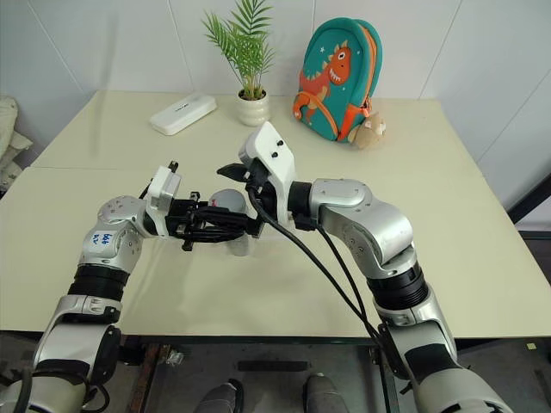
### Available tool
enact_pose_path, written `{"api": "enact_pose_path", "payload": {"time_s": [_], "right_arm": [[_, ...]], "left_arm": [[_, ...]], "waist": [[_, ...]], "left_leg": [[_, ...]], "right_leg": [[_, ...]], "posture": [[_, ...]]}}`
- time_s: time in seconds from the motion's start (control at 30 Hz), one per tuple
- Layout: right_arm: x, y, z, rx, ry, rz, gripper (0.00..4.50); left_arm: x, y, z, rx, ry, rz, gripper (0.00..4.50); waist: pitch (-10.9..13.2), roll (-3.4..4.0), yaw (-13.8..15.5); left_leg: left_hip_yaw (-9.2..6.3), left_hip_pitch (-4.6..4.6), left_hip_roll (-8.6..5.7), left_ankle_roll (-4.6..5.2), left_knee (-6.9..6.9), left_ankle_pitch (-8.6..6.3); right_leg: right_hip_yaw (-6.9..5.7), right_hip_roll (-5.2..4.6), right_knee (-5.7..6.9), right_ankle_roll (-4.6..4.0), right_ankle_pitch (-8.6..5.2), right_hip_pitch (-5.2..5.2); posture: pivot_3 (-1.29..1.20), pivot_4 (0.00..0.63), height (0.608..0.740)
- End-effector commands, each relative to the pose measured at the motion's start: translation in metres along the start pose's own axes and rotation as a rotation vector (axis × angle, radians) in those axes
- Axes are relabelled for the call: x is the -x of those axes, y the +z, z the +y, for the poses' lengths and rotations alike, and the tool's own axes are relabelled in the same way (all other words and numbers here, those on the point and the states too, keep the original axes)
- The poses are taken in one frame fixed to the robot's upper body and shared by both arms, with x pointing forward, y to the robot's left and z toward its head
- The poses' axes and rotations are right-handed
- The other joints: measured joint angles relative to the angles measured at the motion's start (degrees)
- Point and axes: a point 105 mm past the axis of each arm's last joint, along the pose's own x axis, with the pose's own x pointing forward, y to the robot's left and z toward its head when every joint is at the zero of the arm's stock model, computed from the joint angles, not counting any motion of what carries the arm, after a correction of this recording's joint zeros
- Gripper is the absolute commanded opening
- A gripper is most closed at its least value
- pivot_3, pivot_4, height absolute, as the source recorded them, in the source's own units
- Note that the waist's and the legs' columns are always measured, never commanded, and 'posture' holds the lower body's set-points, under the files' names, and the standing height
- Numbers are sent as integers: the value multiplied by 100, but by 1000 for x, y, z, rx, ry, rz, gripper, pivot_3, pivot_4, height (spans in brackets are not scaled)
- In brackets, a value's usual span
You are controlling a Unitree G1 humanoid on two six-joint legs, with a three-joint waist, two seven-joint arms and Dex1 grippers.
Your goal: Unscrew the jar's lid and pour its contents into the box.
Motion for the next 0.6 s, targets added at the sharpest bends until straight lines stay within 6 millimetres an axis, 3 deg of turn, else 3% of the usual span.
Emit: {"api": "enact_pose_path", "payload": {"time_s": [0.03,0.6], "right_arm": [[3,5,1,45,3,-5,4487],[19,3,-2,71,12,44,4487]], "left_arm": [[-3,12,1,-57,-19,-6,1938],[-3,11,2,-59,-14,-6,1938]], "waist": [[0,0,0],[0,0,0]], "left_leg": [[0,0,0,0,0,0],[0,0,0,0,0,0]], "right_leg": [[0,0,0,0,0,0],[0,0,-2,0,0,0]], "posture": [[0,150,740],[0,150,740]]}}
